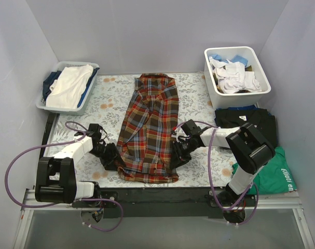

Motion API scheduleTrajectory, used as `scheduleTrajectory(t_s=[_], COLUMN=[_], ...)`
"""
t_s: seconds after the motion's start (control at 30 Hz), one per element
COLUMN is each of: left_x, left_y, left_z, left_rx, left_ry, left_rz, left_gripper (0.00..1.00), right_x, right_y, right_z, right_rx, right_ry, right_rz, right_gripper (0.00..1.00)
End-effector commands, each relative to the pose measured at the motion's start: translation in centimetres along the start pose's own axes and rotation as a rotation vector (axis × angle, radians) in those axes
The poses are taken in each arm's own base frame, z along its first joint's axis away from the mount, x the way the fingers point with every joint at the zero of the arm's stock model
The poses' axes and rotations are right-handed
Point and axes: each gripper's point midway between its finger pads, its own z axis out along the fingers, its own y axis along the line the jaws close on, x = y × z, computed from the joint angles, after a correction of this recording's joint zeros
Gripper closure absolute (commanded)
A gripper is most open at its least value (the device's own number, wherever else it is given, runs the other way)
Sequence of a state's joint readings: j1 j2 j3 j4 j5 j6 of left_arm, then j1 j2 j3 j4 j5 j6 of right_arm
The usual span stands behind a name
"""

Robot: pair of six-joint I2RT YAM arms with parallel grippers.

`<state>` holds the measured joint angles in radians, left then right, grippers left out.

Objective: Fold and stack the long sleeve shirts
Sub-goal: Fold the shirt

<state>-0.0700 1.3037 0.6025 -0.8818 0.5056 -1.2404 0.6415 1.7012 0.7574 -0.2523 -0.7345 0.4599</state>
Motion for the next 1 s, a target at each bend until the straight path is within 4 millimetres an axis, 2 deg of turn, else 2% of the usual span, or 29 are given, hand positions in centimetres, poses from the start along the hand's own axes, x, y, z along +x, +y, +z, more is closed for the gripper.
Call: scheduleTrajectory(t_s=[0.0, 0.03, 0.07, 0.17, 0.27, 0.3, 0.4, 0.53, 0.63, 0.73, 0.83, 0.97], left_x=[-0.7, -0.7, -0.7, -0.7, -0.5, -0.3, 0.2, 2.7, 4.1, 4.7, 4.1, 1.1], left_y=[-2.3, -2.4, -2.6, -2.9, -2.9, -2.8, -2.3, -0.5, -0.9, -1.2, -2.3, -6.0], left_z=[-0.7, -0.8, -0.8, -0.7, -0.7, -0.7, -0.6, 0.5, 0.7, 0.6, 0.0, -2.8], left_rx=[0.081, 0.086, 0.095, 0.112, 0.117, 0.115, 0.103, 0.075, 0.092, 0.102, 0.11, 0.153], left_ry=[-0.005, -0.005, -0.005, -0.004, 0.002, 0.008, 0.02, 0.079, 0.099, 0.09, 0.048, -0.103], left_rz=[0.058, 0.065, 0.072, 0.084, 0.088, 0.084, 0.074, 0.052, 0.064, 0.085, 0.107, 0.163], left_gripper=[0.6, 0.6, 0.61, 0.67, 0.87, 1.0, 1.0, 1.0, 1.0, 1.0, 1.0, 1.0], right_x=[-1.2, -1.2, -1.2, -1.2, -1.1, -1.0, -0.2, 1.9, 3.9, 5.1, 4.7, 2.4], right_y=[-0.4, -0.4, -0.4, -0.4, -0.4, -0.3, -0.2, -0.5, -0.6, -0.8, -0.1, 1.3], right_z=[-0.1, -0.1, -0.1, 0.0, -0.1, -0.1, -0.7, -1.6, -2.2, -2.7, -3.2, -4.1], right_rx=[0.05, 0.053, 0.055, 0.055, 0.052, 0.054, 0.06, 0.074, 0.07, 0.074, 0.062, 0.069], right_ry=[-0.037, -0.036, -0.033, -0.028, -0.02, -0.02, -0.008, 0.017, 0.041, 0.046, 0.017, -0.031], right_rz=[-0.02, -0.018, -0.016, -0.017, -0.015, -0.017, -0.024, -0.032, -0.033, -0.033, -0.062, -0.115], right_gripper=[0.73, 0.74, 0.83, 0.99, 0.99, 0.99, 0.99, 0.99, 0.99, 0.99, 0.99, 0.99])
